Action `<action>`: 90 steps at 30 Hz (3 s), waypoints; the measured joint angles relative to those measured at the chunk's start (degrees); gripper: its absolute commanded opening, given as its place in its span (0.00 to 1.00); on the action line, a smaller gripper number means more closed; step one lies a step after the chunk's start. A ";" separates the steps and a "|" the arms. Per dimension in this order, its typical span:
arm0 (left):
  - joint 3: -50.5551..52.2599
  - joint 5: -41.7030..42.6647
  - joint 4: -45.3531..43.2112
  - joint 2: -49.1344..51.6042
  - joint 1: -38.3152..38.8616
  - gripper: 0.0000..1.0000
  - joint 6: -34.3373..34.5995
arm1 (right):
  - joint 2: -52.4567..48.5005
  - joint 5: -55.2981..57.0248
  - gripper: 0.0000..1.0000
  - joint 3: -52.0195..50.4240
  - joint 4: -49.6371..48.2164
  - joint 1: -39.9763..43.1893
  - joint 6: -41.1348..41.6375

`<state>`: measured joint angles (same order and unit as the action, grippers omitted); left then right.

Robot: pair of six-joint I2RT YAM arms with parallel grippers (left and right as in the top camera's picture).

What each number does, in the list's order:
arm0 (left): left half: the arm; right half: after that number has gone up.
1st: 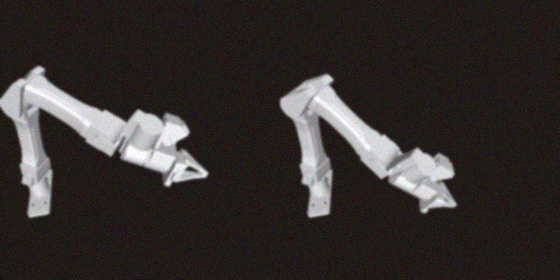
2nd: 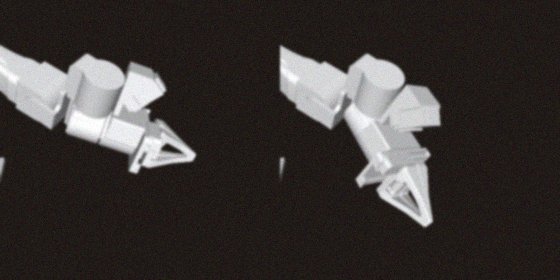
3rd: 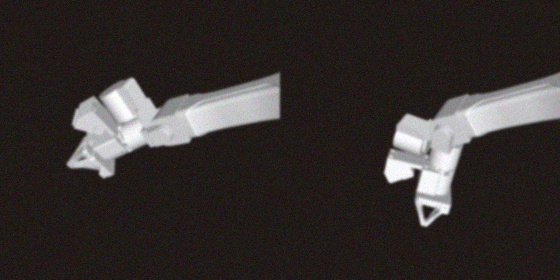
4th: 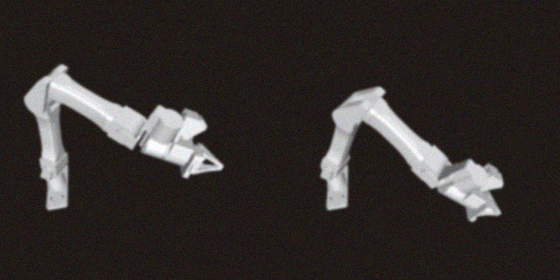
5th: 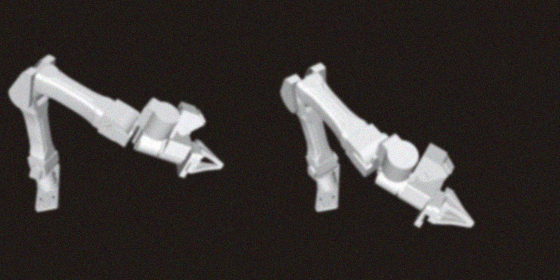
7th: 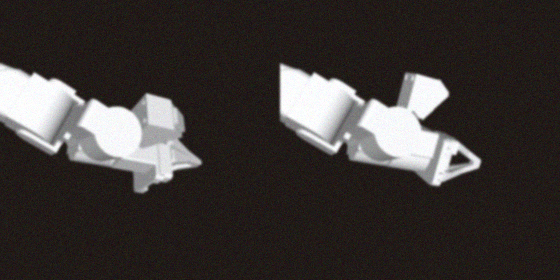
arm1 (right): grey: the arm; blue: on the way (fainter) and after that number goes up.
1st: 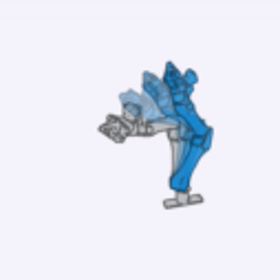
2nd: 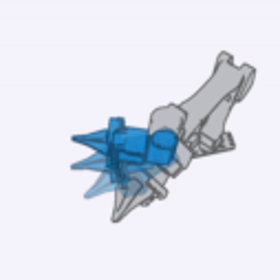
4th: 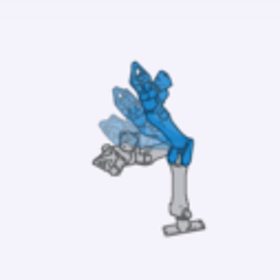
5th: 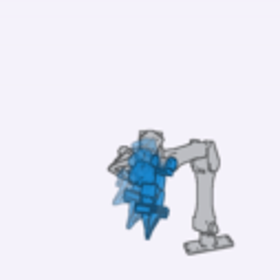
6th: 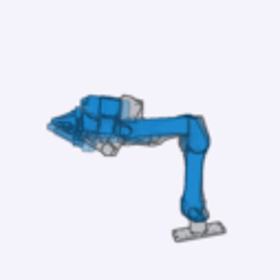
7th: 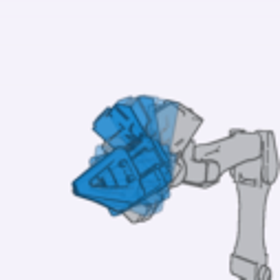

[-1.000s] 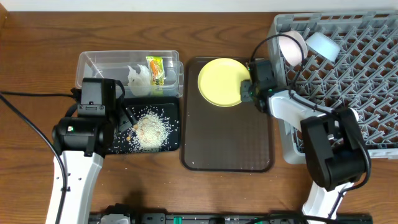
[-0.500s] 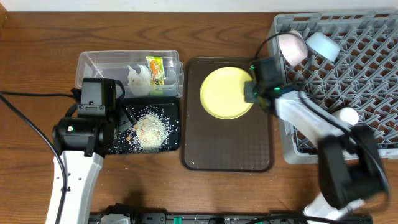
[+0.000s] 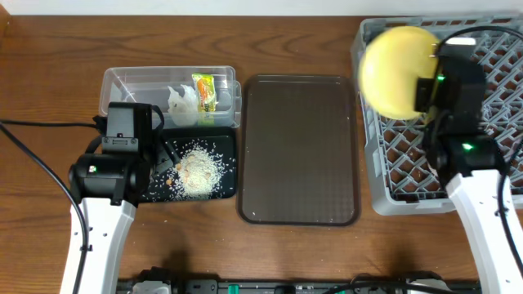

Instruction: Sort waste into correct bins and load items into the dishwasher rack

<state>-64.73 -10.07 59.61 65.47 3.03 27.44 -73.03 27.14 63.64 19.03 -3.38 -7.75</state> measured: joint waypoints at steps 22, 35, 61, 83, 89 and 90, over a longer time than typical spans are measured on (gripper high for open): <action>0.00 0.00 0.00 0.00 0.00 0.87 0.02 | -10.71 12.90 0.49 -0.04 7.30 0.63 -1.81; 0.00 5.64 -6.75 0.11 0.96 0.87 -8.33 | 1.53 -23.58 0.68 0.09 7.48 4.26 6.58; 15.56 11.45 -3.87 -27.82 11.26 0.96 -14.21 | 23.91 -36.11 0.99 -16.26 25.57 4.26 13.05; 19.10 11.43 -3.04 -45.35 11.45 0.97 -14.19 | 45.42 -33.31 0.99 -26.03 38.16 4.26 13.20; 19.10 11.43 -3.02 -45.35 11.45 0.98 -14.19 | 45.42 -28.39 0.99 -26.10 42.80 4.26 13.22; 19.10 11.43 -3.04 -45.35 11.45 0.97 -14.19 | 45.44 -27.91 0.99 -26.12 43.50 4.26 13.22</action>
<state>-45.63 1.37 56.58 20.12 14.48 13.26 -27.59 -0.78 37.52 62.52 0.89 5.48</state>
